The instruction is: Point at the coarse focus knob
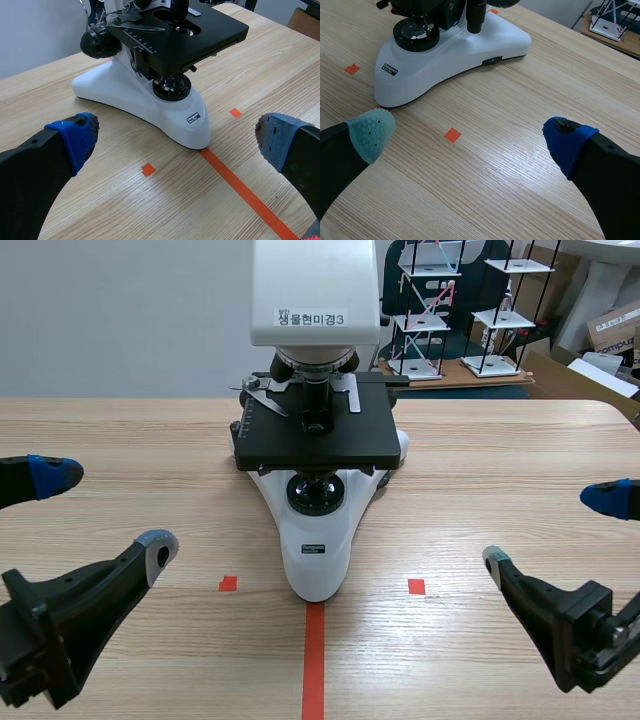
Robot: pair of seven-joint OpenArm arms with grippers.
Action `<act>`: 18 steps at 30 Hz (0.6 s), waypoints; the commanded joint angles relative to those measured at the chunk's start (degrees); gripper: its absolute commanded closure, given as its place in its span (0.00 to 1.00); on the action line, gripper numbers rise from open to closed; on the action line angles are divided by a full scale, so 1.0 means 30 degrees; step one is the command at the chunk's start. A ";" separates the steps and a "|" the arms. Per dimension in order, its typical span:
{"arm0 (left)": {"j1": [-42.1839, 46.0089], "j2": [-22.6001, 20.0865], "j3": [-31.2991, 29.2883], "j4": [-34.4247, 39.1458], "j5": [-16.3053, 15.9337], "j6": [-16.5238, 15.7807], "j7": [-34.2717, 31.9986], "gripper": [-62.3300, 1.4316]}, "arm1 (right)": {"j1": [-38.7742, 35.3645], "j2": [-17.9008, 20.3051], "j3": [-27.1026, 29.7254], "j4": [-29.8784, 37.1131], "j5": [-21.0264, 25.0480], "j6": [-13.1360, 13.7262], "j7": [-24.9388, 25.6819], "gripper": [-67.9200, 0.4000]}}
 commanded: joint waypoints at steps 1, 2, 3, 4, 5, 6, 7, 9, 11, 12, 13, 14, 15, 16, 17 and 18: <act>0.0146 0.0095 -0.0022 0.0233 -0.0124 0.0095 -0.0204 0.00 | 0.0015 0.0146 0.0073 0.0197 0.0138 -0.0073 0.0284 0.00; 0.0146 0.0095 -0.0022 0.0233 -0.0124 0.0095 -0.0204 0.00 | 0.0015 0.0146 0.0073 0.0197 0.0138 -0.0080 0.0284 0.00; 0.0146 0.0095 -0.0022 0.0233 -0.0124 0.0095 -0.0204 0.00 | 0.0015 0.0146 0.0073 0.0197 0.0138 -0.0080 0.0284 0.00; 0.0146 0.0095 -0.0022 0.0233 -0.0124 0.0095 -0.0204 0.00 | 0.0015 0.0146 0.0073 0.0197 0.0138 -0.0080 0.0284 0.02; 0.0146 0.0095 -0.0022 0.0233 -0.0124 0.0095 -0.0211 0.00 | 0.0015 0.0146 0.0073 0.0197 0.0138 -0.0080 0.0291 0.11; 0.0146 0.0095 -0.0022 0.0233 -0.0124 0.0095 -0.0211 0.00 | 0.0022 0.0146 0.0073 0.0197 0.0138 -0.0080 0.0306 0.25; 0.0146 0.0095 -0.0022 0.0233 -0.0124 0.0095 -0.0211 0.00 | 0.0066 0.0146 0.0073 0.0197 0.0138 -0.0080 0.0291 0.43; 0.0146 0.0095 -0.0022 0.0233 -0.0117 0.0095 -0.0211 0.00 | 0.0189 0.0146 0.0073 0.0197 0.0138 -0.0073 0.0313 0.80; 0.0146 0.0095 -0.0022 0.0233 -0.0117 0.0095 -0.0226 0.00 | 0.0612 0.0138 0.0073 0.0197 0.0168 -0.0066 0.0233 1.00; 0.0146 0.0095 -0.0022 0.0233 -0.0117 0.0095 -0.0226 0.00 | 0.0896 0.0138 0.0073 0.0197 0.0211 -0.0066 0.0211 0.99; 0.0146 0.0095 -0.0022 0.0233 -0.0117 0.0095 -0.0240 0.00 | 0.1239 0.0138 0.0073 0.0197 0.0211 -0.0066 0.0211 0.99; 0.0146 0.0095 -0.0022 0.0233 -0.0117 0.0095 -0.0226 0.00 | 0.1610 0.0138 0.0073 0.0197 0.0226 -0.0058 0.0219 0.99; 0.0146 0.0095 -0.0022 0.0233 -0.0117 0.0095 -0.0226 0.00 | 0.2025 0.0138 0.0073 0.0197 0.0284 -0.0058 0.0211 0.99; 0.0146 0.0095 -0.0022 0.0233 -0.0117 0.0095 -0.0226 0.00 | 0.2433 0.0138 0.0073 0.0197 0.0430 -0.0066 0.0175 0.99; 0.0146 0.0095 -0.0022 0.0233 -0.0117 0.0095 -0.0226 0.00 | 0.2892 0.0146 0.0073 0.0197 0.0699 -0.0066 0.0015 0.99; 0.0146 0.0095 -0.0022 0.0233 -0.0117 0.0095 -0.0233 0.00 | 0.3366 0.0146 0.0066 0.0197 0.1056 -0.0066 -0.0248 0.99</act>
